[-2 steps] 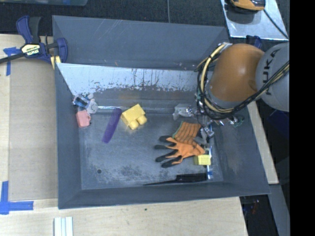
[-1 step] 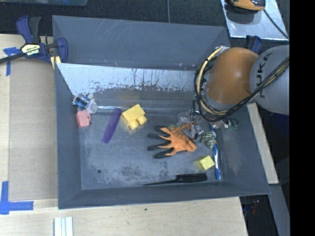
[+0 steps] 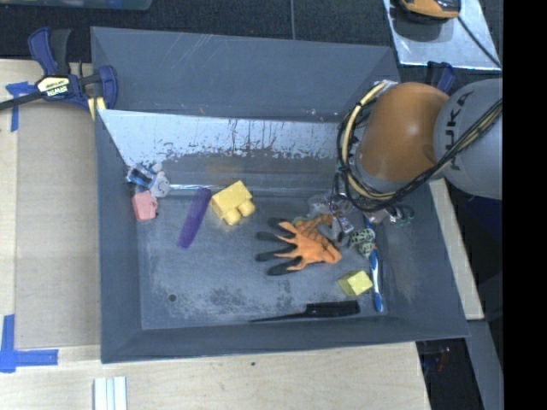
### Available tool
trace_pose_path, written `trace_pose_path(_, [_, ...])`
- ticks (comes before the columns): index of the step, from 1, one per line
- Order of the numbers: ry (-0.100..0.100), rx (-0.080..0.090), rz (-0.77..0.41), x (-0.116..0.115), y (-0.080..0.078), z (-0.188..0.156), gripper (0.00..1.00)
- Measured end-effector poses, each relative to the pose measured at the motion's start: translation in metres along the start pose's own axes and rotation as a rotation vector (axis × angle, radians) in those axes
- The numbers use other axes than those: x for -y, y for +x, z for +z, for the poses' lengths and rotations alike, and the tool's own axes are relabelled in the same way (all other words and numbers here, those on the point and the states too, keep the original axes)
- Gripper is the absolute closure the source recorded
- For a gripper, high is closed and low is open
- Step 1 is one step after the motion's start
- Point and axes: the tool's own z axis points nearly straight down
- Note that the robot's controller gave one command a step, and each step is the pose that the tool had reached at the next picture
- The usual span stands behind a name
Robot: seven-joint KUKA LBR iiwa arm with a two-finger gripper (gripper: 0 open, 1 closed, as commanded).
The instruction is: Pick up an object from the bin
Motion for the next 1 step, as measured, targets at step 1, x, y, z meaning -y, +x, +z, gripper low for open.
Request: trace_pose_path(1, [-0.001,-0.001,0.000,0.0000,0.0004,-0.0268,1.00])
